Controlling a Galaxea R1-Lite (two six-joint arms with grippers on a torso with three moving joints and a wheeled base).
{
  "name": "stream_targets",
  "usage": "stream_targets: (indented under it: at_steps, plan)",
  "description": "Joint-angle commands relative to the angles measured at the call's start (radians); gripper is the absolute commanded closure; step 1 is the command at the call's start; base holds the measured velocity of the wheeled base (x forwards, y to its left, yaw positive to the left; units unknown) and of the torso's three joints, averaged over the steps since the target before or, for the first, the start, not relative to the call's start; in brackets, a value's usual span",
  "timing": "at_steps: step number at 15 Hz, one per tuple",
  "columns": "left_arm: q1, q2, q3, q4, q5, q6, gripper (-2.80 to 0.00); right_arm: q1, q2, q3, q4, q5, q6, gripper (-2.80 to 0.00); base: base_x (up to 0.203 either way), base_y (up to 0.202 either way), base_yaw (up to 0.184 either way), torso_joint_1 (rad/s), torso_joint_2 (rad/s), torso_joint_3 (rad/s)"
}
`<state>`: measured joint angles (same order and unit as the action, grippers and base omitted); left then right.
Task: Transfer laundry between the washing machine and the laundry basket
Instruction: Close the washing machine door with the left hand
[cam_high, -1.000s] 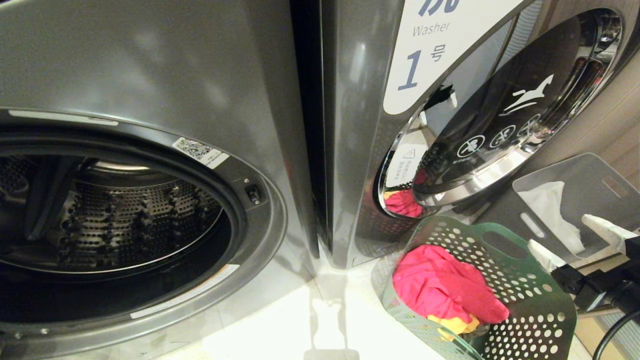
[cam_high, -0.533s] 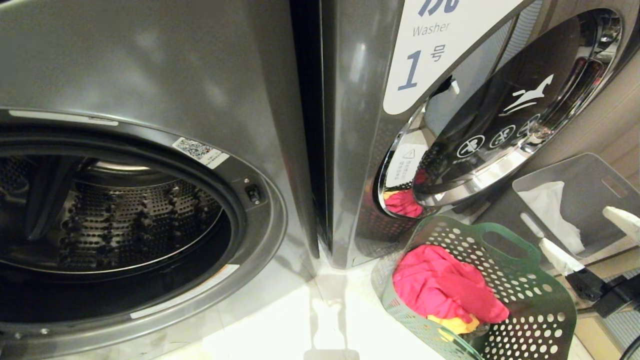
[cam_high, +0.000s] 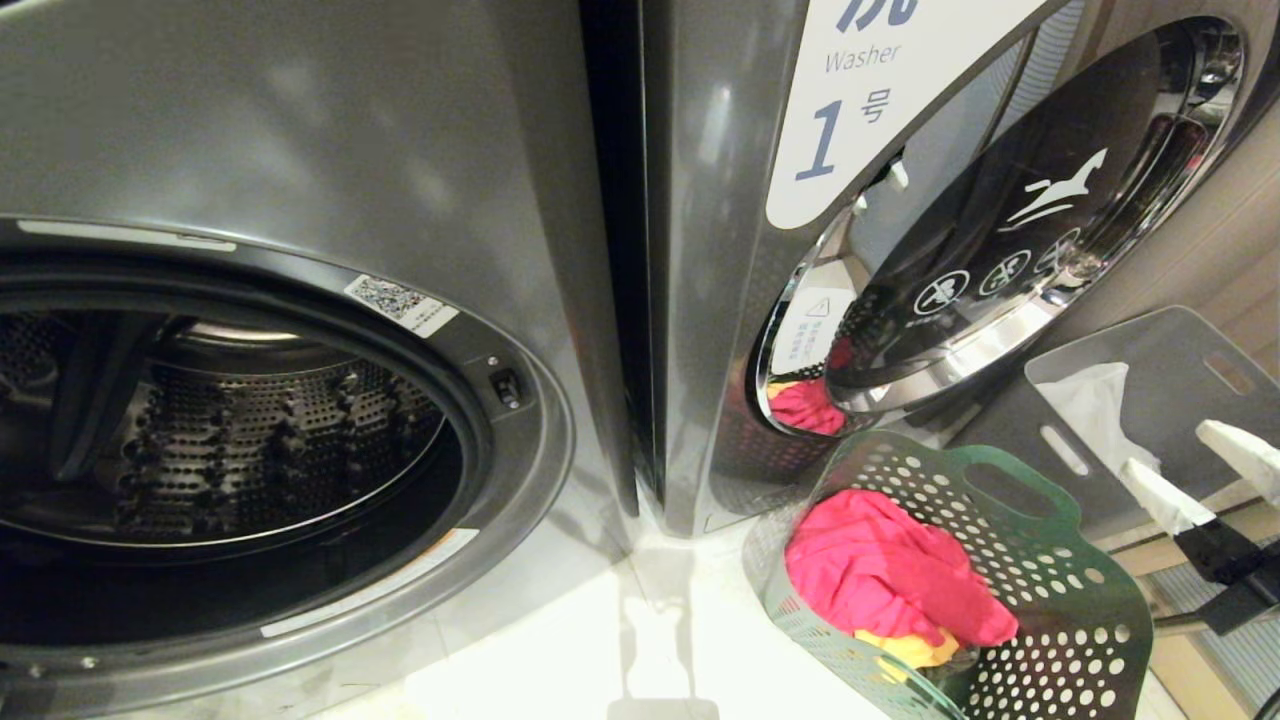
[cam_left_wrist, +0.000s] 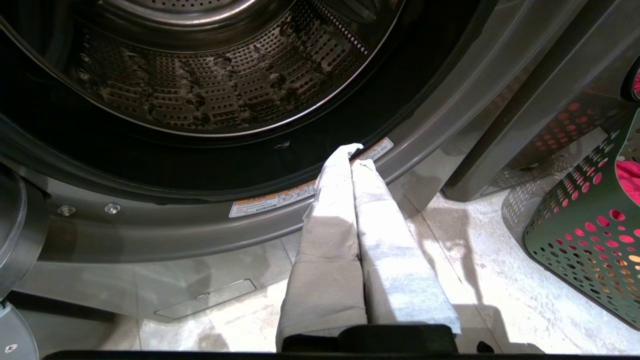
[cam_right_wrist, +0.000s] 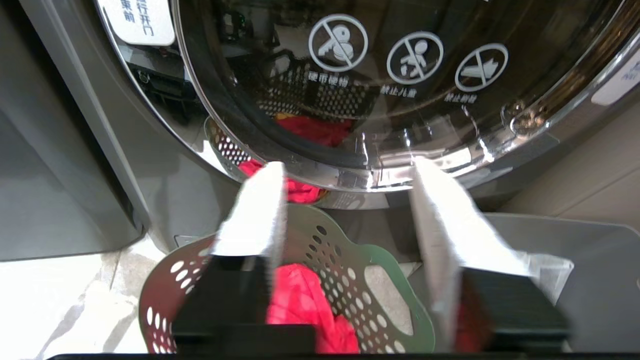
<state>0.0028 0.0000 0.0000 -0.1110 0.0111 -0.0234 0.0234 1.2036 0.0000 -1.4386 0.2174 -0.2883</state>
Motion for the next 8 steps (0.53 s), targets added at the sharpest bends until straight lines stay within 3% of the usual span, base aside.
stream_targets:
  at_steps: [1, 8]
  plan:
    - [0.000, 0.002, 0.040, -0.001, 0.000, -0.001, 0.00, 0.000, -0.004, 0.000, 0.039, 0.001, 0.000, 0.00, 0.000, 0.000, 0.000, 0.000, 0.00, 0.000]
    - [0.000, 0.002, 0.040, -0.001, 0.001, -0.001, 0.00, -0.024, -0.309, -0.001, 0.722, -0.032, 0.044, 0.00, 0.000, 0.000, 0.000, 0.000, 0.00, 0.000]
